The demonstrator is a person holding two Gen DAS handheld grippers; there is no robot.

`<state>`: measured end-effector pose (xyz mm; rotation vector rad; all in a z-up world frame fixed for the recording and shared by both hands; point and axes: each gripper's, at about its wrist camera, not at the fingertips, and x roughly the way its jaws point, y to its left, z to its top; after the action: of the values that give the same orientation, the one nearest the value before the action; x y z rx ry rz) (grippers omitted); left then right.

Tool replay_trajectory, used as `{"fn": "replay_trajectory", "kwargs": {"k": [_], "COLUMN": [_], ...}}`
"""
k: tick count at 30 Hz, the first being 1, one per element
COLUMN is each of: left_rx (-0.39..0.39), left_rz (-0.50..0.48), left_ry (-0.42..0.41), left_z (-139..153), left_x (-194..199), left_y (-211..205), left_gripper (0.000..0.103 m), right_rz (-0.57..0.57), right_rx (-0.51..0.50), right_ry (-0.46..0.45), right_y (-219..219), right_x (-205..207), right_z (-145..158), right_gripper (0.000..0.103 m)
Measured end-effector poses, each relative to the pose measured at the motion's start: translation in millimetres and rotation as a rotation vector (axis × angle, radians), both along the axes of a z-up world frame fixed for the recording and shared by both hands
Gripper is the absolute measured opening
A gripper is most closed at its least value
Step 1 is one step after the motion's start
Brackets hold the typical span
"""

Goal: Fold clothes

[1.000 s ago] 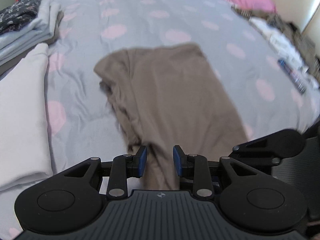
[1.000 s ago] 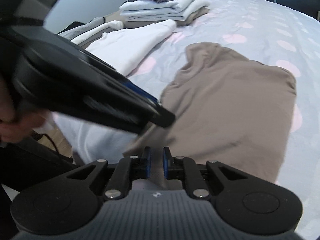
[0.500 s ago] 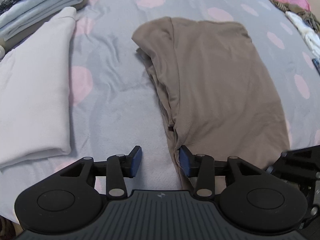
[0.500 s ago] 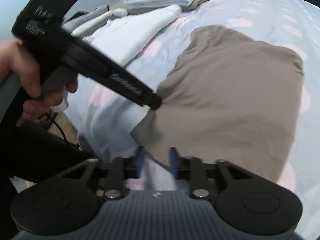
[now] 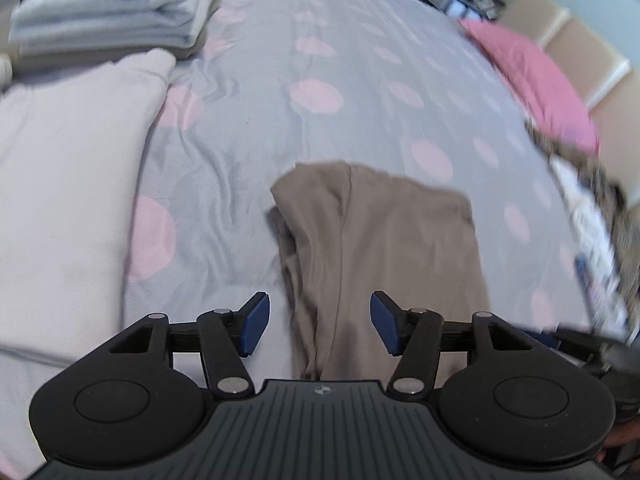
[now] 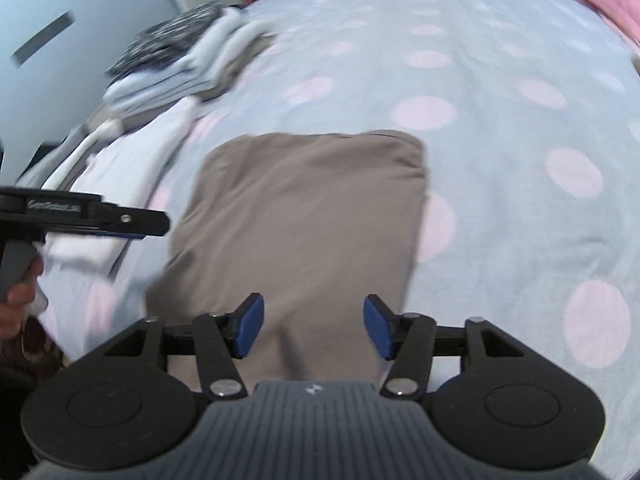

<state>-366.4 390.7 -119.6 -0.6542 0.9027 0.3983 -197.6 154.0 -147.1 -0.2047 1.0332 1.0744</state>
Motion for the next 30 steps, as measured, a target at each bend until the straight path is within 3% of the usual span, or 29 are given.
{"fn": "replay_trajectory", "kwargs": {"k": [3,13,17,20,23,25,27,28,30], "left_rx": [-0.027,-0.064,-0.091,-0.096,-0.075,-0.066,-0.058,-0.046,0.0], "left_rz": [0.023,0.027,0.03,0.024,0.014,0.008,-0.007,-0.017,-0.028], "left_ry": [-0.026,-0.075,-0.146,-0.179,-0.189,-0.192,-0.194,-0.192,-0.182], "left_z": [-12.4,-53.1,-62.3,-67.4,-67.4,-65.9,-63.9,-62.5,-57.6], "left_x": [8.5,34.5,33.4,33.5,36.1,39.1,43.0,45.1,46.9], "left_y": [13.5,32.2,42.0,45.2,43.8,42.7,39.5,36.7,28.9], "left_gripper": [0.054,0.054,0.053,0.05,0.04,0.03,0.018,0.016,0.013], "right_rz": [-0.068,-0.155,-0.186,-0.169,-0.158,-0.157,-0.155,-0.152,-0.15], "right_rx": [0.012,0.037,0.076,0.113,0.133,0.139,0.144,0.145,0.156], "right_ry": [0.07,0.174,0.275,0.298,0.282,0.268,0.261,0.256,0.236], "right_y": [-0.1,25.8,33.1,39.0,45.9,48.5,49.3,49.8,48.7], "right_x": [25.2,82.1,105.3,113.9,117.6,119.4,120.2,120.2,116.0], "right_z": [-4.6,-28.7,-46.1,-49.5,-51.8,-52.7,-52.3,-51.6,-47.1], "right_gripper": [0.066,0.067,0.067,0.067,0.054,0.036,0.026,0.017,0.011]}}
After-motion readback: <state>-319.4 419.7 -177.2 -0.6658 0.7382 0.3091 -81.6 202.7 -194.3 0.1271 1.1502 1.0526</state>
